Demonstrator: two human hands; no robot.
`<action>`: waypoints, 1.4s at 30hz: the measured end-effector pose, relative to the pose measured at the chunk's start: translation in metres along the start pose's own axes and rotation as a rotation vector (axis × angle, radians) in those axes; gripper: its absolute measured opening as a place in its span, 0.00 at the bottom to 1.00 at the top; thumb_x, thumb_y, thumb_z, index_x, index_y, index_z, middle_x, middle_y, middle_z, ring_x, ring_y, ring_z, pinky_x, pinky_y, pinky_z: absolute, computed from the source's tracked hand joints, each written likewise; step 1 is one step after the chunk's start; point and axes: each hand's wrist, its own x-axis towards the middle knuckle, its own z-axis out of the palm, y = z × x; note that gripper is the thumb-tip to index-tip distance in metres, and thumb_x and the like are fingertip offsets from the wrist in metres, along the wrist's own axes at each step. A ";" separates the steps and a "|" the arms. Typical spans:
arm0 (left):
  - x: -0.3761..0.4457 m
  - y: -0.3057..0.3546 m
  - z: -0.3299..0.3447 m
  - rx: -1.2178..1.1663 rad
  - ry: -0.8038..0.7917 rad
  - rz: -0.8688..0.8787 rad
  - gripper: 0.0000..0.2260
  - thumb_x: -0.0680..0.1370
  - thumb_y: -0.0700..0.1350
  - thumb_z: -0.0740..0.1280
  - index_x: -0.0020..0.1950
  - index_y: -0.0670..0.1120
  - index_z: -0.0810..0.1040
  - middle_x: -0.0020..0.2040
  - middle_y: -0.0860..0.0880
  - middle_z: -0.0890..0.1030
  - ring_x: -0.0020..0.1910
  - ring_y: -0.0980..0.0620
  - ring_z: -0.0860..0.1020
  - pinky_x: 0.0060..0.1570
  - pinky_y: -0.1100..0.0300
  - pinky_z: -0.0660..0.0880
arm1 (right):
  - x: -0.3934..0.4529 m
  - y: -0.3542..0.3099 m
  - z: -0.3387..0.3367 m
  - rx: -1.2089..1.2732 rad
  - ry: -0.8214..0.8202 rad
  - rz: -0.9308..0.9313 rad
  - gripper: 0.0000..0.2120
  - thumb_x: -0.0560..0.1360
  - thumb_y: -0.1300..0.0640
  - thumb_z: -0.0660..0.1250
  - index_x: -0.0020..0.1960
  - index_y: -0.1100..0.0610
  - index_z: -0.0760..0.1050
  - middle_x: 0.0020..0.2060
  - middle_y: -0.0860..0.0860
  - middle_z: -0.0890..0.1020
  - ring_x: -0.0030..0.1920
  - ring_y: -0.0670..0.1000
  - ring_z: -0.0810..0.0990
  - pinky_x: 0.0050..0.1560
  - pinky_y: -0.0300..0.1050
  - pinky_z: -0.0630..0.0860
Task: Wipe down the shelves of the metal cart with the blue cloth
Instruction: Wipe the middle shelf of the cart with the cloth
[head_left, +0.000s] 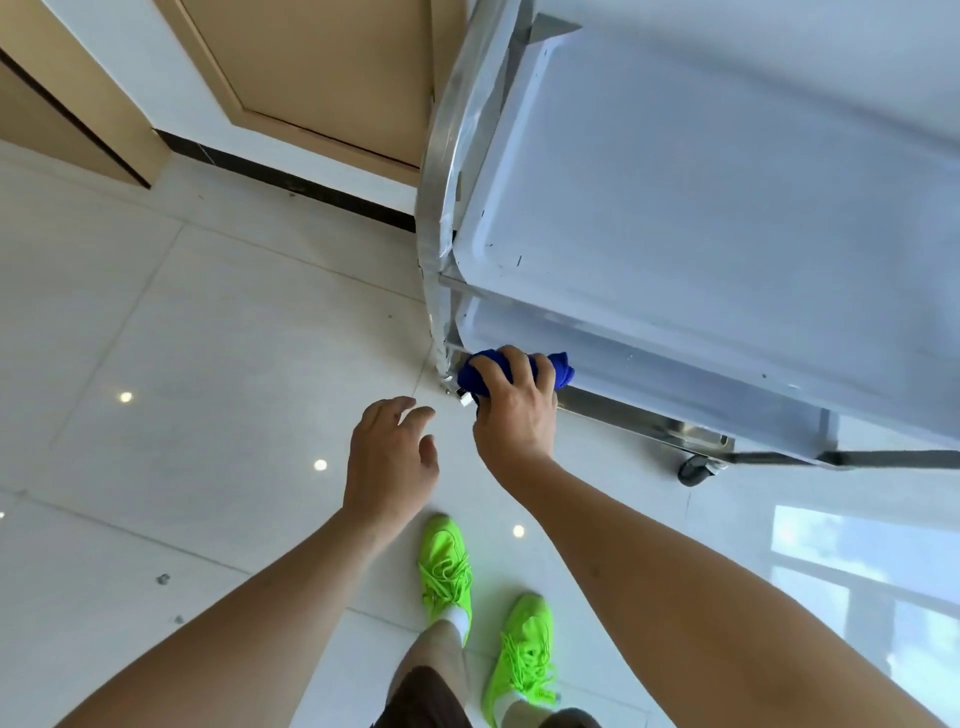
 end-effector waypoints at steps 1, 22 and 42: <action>0.000 0.002 0.008 -0.003 -0.004 0.005 0.14 0.73 0.37 0.70 0.59 0.41 0.81 0.59 0.41 0.80 0.62 0.40 0.74 0.62 0.47 0.71 | -0.005 0.012 0.004 -0.008 -0.007 0.021 0.21 0.72 0.67 0.69 0.63 0.54 0.78 0.64 0.54 0.76 0.65 0.65 0.67 0.53 0.61 0.73; 0.123 -0.003 0.184 -0.186 0.335 0.315 0.11 0.82 0.45 0.60 0.61 0.44 0.76 0.57 0.48 0.79 0.56 0.49 0.75 0.55 0.58 0.72 | 0.095 0.160 0.136 -0.321 -0.074 -0.056 0.31 0.80 0.34 0.38 0.80 0.43 0.53 0.80 0.52 0.56 0.80 0.57 0.43 0.70 0.75 0.39; 0.243 0.001 0.213 -0.106 0.264 0.090 0.15 0.82 0.51 0.53 0.56 0.45 0.76 0.54 0.46 0.78 0.55 0.44 0.75 0.57 0.45 0.73 | 0.192 0.174 0.164 -0.368 0.035 -0.091 0.35 0.71 0.28 0.32 0.77 0.33 0.43 0.81 0.47 0.46 0.79 0.62 0.39 0.65 0.77 0.30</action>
